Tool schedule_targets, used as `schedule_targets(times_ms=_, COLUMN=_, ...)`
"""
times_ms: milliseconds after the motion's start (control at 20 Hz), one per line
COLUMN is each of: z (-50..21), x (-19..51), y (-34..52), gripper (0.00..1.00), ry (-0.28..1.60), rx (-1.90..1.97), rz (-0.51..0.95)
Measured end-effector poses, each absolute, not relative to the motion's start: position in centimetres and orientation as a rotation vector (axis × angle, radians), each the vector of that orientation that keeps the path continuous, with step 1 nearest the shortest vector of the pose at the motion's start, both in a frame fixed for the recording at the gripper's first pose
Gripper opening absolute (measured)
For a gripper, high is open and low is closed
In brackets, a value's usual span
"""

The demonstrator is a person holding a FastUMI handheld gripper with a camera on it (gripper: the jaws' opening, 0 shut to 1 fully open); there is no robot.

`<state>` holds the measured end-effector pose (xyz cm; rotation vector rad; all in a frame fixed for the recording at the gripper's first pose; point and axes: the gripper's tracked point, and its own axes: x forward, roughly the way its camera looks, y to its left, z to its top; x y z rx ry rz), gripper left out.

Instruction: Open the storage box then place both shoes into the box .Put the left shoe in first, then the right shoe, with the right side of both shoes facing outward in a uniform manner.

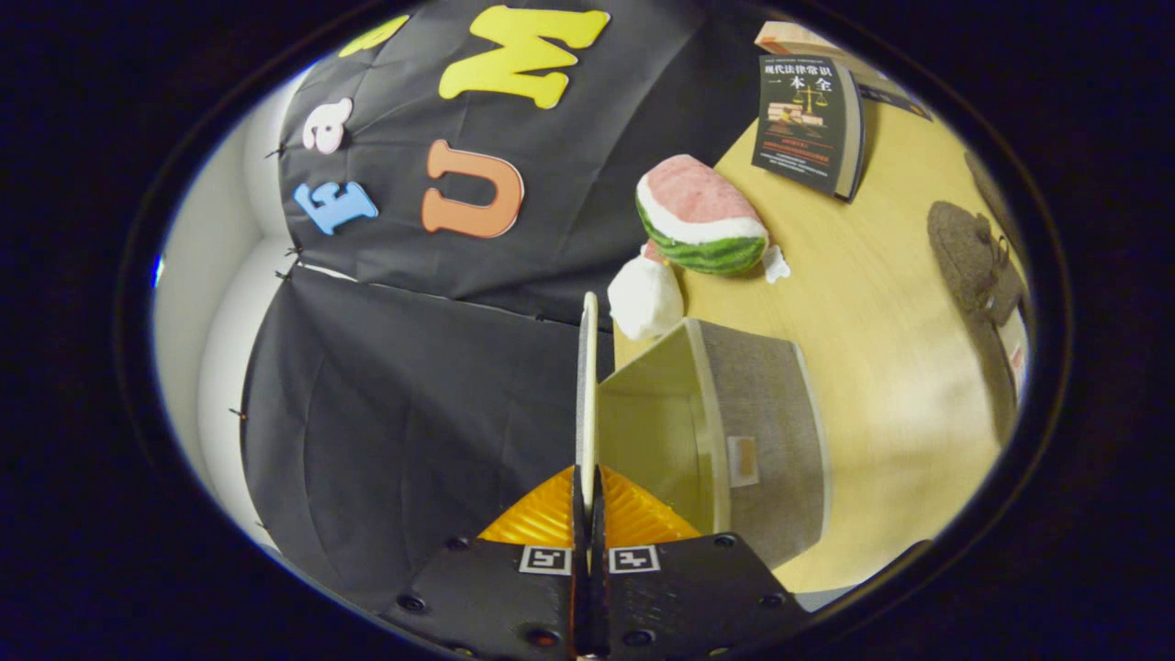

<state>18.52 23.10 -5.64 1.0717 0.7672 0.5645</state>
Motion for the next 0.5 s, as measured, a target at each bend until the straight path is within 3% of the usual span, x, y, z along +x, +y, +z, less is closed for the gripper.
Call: schedule_targets(times_ms=500, z=2.2, x=17.3, y=37.2, gripper=0.0, ry=0.715, rx=0.841, rz=0.482)
